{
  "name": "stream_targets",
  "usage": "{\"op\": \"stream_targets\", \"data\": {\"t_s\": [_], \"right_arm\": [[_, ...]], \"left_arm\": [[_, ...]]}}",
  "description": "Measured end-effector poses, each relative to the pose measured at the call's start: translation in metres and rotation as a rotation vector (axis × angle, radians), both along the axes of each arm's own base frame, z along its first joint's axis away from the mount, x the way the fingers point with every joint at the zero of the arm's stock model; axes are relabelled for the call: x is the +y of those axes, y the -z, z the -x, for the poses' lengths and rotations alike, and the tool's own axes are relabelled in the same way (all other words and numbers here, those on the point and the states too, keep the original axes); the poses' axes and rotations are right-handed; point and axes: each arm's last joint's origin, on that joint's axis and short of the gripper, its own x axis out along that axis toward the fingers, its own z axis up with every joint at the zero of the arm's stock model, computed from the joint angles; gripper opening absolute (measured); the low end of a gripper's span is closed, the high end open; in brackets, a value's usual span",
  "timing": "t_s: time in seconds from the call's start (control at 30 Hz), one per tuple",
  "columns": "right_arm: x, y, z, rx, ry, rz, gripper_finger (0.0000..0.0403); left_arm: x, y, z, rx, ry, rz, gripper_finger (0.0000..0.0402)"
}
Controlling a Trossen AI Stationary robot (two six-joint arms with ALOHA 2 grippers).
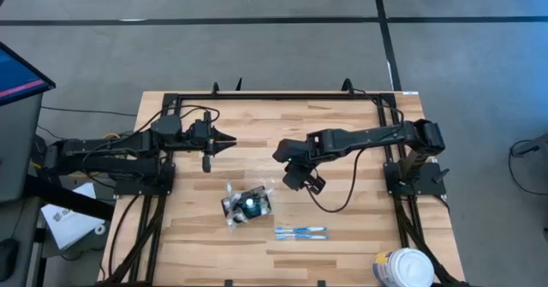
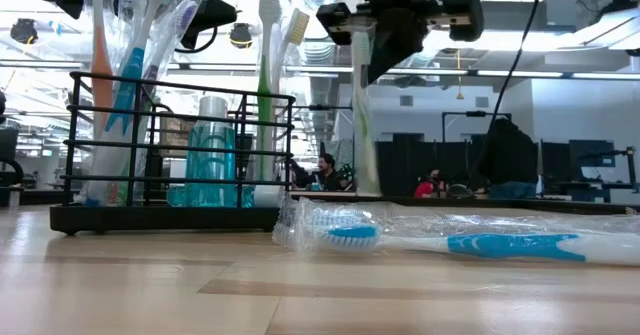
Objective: Pick & Place toothbrushing station
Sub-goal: Put the white green toothbrush into the black toothbrush rack
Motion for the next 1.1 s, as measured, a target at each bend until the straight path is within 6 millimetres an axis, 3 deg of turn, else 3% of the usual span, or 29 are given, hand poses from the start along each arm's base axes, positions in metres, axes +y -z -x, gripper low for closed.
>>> {"op": "stream_targets", "data": {"t_s": [0.33, 1.1], "right_arm": [[0.002, -0.005, -0.006, -0.062, -0.011, -0.057, 0.0], [0.014, -0.064, -0.017, -0.252, -0.115, -0.222, 0.0]], "left_arm": [[0.0, 0.0, 0.0, 0.001, 0.0, 0.0, 0.0053], [0.0, 0.0, 0.0, 0.001, 0.0, 0.0, 0.0053]]}}
